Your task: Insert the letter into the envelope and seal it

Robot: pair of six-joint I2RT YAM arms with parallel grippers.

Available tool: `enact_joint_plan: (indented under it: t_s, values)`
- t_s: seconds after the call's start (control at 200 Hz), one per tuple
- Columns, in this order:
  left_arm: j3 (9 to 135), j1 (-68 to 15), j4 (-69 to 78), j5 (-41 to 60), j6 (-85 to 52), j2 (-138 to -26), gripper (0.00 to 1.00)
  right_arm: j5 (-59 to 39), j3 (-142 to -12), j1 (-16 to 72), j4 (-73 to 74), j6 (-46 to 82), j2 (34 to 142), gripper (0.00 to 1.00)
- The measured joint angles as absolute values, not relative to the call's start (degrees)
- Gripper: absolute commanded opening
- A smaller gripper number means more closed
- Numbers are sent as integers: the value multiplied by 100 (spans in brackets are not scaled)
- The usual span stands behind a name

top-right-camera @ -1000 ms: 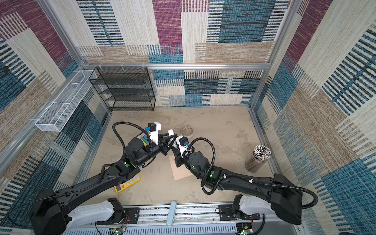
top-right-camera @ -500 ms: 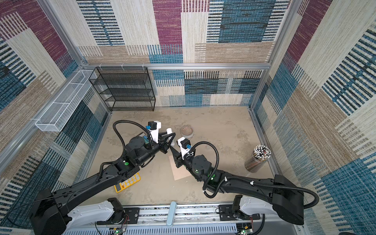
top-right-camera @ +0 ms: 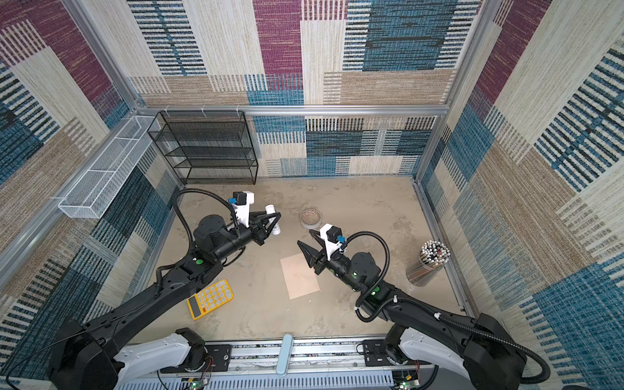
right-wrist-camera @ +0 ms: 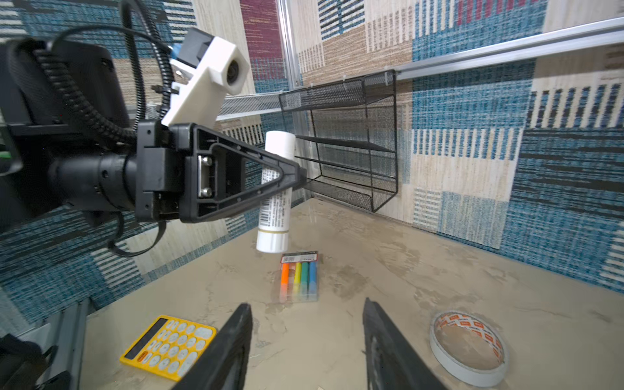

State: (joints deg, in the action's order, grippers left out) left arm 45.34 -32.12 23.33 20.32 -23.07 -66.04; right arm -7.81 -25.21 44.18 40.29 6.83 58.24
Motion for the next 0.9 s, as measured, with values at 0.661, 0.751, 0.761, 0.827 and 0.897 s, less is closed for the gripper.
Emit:
enact_joint_plan:
  t_s: [0.661, 0.751, 0.761, 0.827, 0.897]
  values:
    - [4661, -3212, 3133, 4460, -2727, -6952, 0, -4414, -3059, 3671, 5424, 2206, 7242, 48]
    - [4637, -3218, 3197, 4539, -2744, -6984, 0, -4460, -3094, 3662, 5459, 2265, 7299, 44]
    - [4635, -3218, 3205, 4539, -2746, -6984, 0, -4464, -3098, 3662, 5459, 2265, 7306, 44]
    - [4628, -3234, 3288, 4578, -2773, -7004, 0, -4497, -3118, 3662, 5478, 2292, 7347, 40]
    - [4628, -3236, 3356, 4611, -2810, -7011, 0, -4547, -3133, 3662, 5509, 2307, 7384, 36]
